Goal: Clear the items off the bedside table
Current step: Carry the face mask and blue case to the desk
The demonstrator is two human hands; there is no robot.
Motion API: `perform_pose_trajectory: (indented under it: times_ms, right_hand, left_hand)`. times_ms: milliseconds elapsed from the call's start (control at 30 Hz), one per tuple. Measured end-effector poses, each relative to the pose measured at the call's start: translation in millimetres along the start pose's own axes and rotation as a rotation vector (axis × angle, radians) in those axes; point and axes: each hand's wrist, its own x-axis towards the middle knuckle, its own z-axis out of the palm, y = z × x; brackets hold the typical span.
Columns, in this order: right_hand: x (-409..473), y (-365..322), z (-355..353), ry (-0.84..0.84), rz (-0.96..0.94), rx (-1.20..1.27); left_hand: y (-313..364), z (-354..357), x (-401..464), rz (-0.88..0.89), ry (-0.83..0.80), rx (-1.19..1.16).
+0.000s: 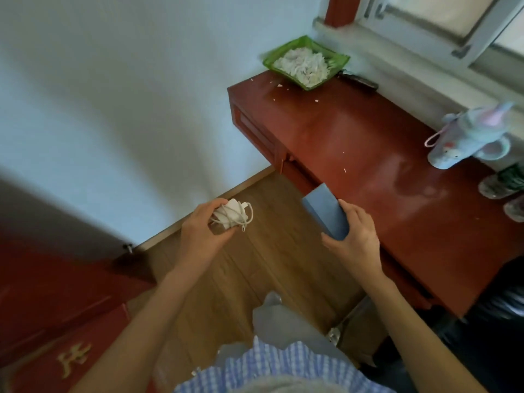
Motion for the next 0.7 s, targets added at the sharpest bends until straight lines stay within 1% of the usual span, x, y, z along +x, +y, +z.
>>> perform_pose_trajectory:
  times_ms: [100,300,500,700]
  right_hand:
    - [45.7,9.6,-0.5,0.021,0.008,-0.023]
    - [101.9,26.2,4.4,0.055,0.076,-0.037]
    - [155.0,30.7,24.4,0.095,0.148,-0.066]
    - [235.5,16.6,52.3,0.145,0.221,-0.101]
  left_hand:
    - [10.6,22.4,52.7,0.036,-0.027,0.001]
    - [16.2,59.0,135.7,0.091,-0.109,0.004]
    - [9.0,88.5,223.8,0.158,-0.206,-0.005]
    - [-12.8,107.5,334.4,0.227,-0.293,-0.045]
